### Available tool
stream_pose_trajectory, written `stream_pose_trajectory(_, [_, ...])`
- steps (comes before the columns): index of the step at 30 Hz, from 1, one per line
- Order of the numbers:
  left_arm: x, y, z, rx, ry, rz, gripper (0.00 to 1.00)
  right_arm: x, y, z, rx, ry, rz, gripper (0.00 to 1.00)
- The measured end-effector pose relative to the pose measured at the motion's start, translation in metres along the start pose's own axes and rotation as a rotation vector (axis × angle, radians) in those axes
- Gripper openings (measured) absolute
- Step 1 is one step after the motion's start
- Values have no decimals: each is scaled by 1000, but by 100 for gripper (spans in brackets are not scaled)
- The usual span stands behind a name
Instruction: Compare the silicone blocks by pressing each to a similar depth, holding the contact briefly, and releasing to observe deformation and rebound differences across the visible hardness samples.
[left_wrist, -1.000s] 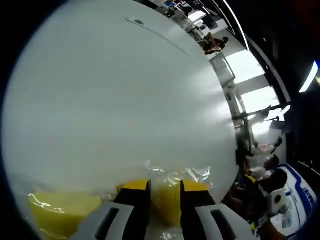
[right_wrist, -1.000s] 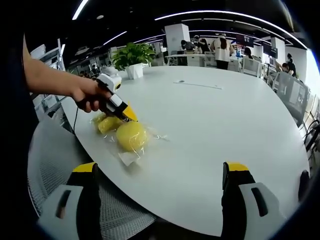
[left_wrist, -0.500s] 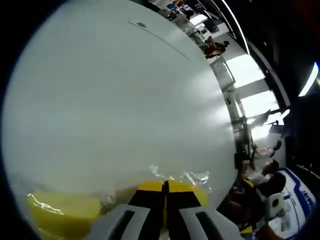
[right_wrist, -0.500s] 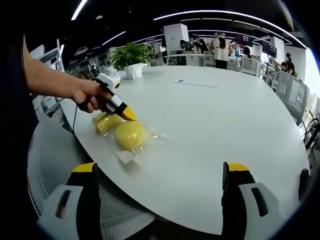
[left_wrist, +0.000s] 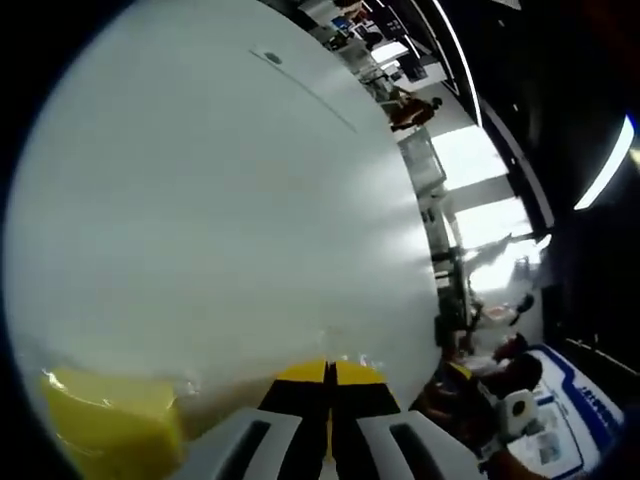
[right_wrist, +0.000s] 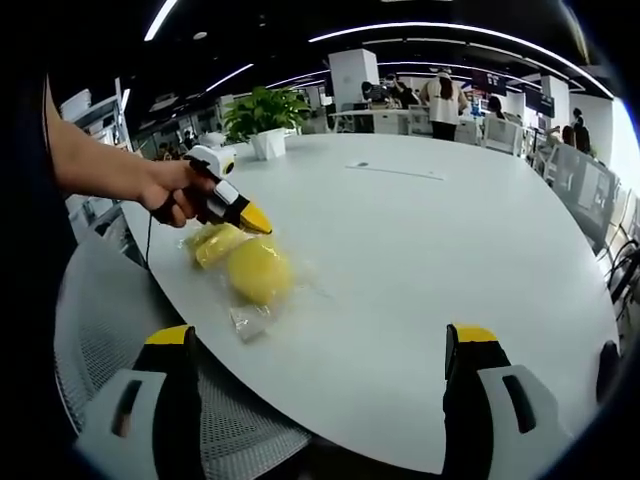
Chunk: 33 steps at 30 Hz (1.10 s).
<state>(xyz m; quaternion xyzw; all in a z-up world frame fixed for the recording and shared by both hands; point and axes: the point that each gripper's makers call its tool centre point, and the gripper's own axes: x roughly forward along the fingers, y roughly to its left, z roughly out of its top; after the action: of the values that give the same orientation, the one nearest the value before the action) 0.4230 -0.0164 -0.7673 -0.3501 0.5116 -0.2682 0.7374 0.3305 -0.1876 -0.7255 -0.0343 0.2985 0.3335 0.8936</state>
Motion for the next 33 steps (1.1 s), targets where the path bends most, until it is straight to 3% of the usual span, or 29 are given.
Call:
stream_pose_trajectory(13, [-21, -28, 0, 72, -57, -82, 0, -4, -1, 16, -15, -43, -6, 96])
stream_pose_trajectory(17, [-31, -38, 6, 100, -102, -95, 0, -3, 2, 25, -10, -72, -1, 96])
stream_pose_trajectory(25, [-38, -56, 3, 158, -112, -125, 0, -4, 8, 28, -12, -90, 19, 96])
stream_pose_trajectory(27, [-39, -64, 2, 195, -111, -147, 0, -6, 7, 28, -8, -95, 16, 96])
stream_pose_trajectory(29, [-40, -77, 3, 298, -124, -198, 0, -7, 6, 27, -7, -97, 15, 96])
stream_pose_trajectory(33, [-44, -85, 4, 301, -136, -204, 0, -9, 6, 26, -10, -102, 18, 96])
